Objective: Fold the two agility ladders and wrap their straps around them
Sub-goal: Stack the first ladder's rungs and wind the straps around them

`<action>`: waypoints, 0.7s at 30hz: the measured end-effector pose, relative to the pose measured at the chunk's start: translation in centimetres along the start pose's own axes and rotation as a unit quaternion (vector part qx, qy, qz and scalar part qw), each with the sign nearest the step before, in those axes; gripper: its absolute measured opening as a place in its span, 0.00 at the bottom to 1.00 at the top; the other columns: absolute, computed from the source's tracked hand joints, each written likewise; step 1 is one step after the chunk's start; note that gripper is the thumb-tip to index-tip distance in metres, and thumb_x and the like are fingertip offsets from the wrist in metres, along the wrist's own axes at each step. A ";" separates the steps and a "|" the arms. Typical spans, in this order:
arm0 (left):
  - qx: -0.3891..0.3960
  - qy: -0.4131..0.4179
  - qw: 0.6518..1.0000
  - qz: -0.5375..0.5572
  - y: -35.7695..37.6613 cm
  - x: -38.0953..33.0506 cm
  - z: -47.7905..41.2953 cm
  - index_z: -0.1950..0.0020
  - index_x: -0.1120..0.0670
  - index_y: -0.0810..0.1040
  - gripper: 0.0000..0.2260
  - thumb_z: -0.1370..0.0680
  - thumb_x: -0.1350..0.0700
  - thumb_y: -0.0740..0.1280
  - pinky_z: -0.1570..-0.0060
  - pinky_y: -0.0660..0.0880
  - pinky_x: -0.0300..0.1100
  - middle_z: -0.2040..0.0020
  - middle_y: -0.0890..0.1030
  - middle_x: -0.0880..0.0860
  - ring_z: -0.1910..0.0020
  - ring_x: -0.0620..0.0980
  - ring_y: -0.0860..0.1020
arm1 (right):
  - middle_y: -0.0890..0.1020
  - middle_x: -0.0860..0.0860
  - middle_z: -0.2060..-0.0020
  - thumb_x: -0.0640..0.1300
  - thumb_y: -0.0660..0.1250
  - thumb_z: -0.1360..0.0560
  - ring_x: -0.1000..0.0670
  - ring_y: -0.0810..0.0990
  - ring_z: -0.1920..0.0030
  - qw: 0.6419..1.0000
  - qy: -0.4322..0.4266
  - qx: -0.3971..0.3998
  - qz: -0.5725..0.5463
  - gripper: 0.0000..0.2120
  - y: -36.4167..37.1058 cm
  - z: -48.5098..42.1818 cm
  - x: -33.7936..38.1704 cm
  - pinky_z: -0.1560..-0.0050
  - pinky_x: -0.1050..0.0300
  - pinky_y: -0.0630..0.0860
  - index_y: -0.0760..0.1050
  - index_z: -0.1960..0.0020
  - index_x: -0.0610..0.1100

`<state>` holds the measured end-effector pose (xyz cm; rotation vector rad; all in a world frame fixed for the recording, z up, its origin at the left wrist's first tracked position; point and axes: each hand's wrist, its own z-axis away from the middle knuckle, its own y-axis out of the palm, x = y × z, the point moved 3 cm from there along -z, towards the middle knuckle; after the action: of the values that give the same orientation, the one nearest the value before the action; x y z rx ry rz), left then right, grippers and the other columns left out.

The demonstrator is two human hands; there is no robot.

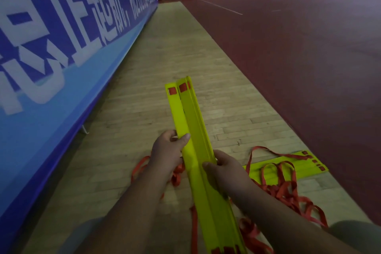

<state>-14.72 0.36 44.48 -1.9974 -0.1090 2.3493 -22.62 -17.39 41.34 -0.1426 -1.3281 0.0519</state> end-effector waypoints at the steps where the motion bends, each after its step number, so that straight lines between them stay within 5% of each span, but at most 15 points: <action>1: 0.005 0.001 1.000 -0.002 0.0 -0.3 0.2 0.49 0.45 0.88 0.08 0.25 0.46 0.80 0.48 0.84 0.71 0.50 0.90 0.53 0.49 0.59 0.89 | 0.91 0.51 0.51 0.43 0.71 0.16 0.46 0.91 0.51 1.000 0.001 0.000 0.005 0.12 0.0 -0.1 -0.1 0.42 0.38 0.87 0.85 0.38 0.59; 4: 0.016 -0.010 1.000 0.003 0.4 -0.5 0.3 0.44 0.52 0.89 0.05 0.19 0.59 0.75 0.48 0.86 0.67 0.48 0.90 0.57 0.49 0.59 0.89 | 0.91 0.51 0.50 0.44 0.69 0.15 0.47 0.91 0.51 1.000 0.007 0.001 0.021 0.13 0.0 0.0 0.2 0.42 0.39 0.86 0.84 0.36 0.59; 9: 0.059 -0.020 0.996 0.071 1.4 -0.5 0.6 0.33 0.50 0.84 0.15 0.17 0.63 0.73 0.64 0.83 0.41 0.46 0.89 0.55 0.51 0.50 0.89 | 0.90 0.51 0.51 0.46 0.68 0.16 0.48 0.89 0.51 1.000 0.004 0.016 0.024 0.11 0.4 0.5 0.6 0.43 0.45 0.86 0.85 0.38 0.58; 13: 0.055 -0.013 0.996 0.074 1.5 0.3 0.1 0.30 0.51 0.81 0.18 0.19 0.61 0.77 0.59 0.84 0.44 0.49 0.89 0.53 0.50 0.53 0.89 | 0.89 0.47 0.51 0.45 0.64 0.11 0.58 0.86 0.66 0.998 0.024 0.042 -0.031 0.10 0.5 1.4 1.4 0.66 0.64 0.78 0.84 0.37 0.53; 17: 0.036 -0.039 0.997 0.051 1.5 0.9 -0.4 0.34 0.62 0.83 0.18 0.22 0.59 0.80 0.58 0.84 0.47 0.53 0.85 0.56 0.61 0.49 0.85 | 0.90 0.44 0.49 0.53 0.68 0.13 0.49 0.91 0.55 0.996 0.020 0.070 -0.054 0.08 1.2 2.0 1.4 0.54 0.51 0.85 0.84 0.37 0.54; 21: 0.047 -0.022 0.999 -0.006 1.1 0.7 -0.7 0.45 0.56 0.88 0.08 0.22 0.56 0.80 0.60 0.81 0.45 0.63 0.85 0.49 0.66 0.45 0.83 | 0.85 0.54 0.60 0.40 0.72 0.16 0.57 0.85 0.66 0.997 0.006 0.078 -0.002 0.13 1.0 2.1 1.3 0.65 0.61 0.78 0.81 0.34 0.52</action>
<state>-14.17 -0.69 43.57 -1.8973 -0.0131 2.3456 -24.31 -16.07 42.95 -0.0072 -1.3061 0.1504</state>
